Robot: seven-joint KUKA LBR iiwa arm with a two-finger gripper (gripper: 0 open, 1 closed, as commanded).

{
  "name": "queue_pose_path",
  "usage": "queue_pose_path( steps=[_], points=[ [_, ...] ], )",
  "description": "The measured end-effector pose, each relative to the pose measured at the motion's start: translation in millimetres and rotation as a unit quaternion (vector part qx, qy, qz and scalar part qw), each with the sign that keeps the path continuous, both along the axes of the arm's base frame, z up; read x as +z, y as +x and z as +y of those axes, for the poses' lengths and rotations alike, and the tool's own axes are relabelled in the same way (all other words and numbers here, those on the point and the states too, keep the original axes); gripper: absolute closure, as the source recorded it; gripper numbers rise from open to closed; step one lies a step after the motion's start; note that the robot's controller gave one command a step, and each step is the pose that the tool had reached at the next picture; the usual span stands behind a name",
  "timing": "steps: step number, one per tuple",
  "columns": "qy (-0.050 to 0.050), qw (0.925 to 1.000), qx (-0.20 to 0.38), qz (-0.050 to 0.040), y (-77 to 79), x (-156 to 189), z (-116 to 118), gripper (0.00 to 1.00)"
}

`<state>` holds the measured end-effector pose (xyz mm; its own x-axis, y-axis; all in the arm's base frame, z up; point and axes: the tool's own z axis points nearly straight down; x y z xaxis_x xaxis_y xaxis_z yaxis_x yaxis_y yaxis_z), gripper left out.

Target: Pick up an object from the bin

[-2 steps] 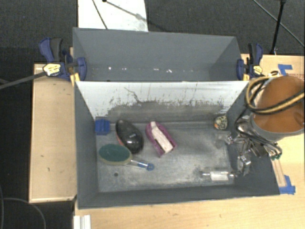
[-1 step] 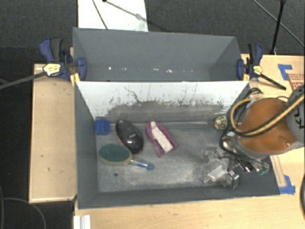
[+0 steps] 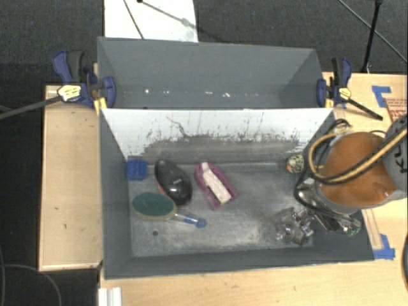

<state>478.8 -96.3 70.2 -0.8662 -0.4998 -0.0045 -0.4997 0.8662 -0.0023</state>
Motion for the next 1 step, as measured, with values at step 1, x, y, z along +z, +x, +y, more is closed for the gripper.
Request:
queue_pose_path(
  steps=[1],
  points=[
    [-0.001, 0.9999, 0.016, -0.0029, 3.4, 137.3, 18.4, 1.00]
  ],
)
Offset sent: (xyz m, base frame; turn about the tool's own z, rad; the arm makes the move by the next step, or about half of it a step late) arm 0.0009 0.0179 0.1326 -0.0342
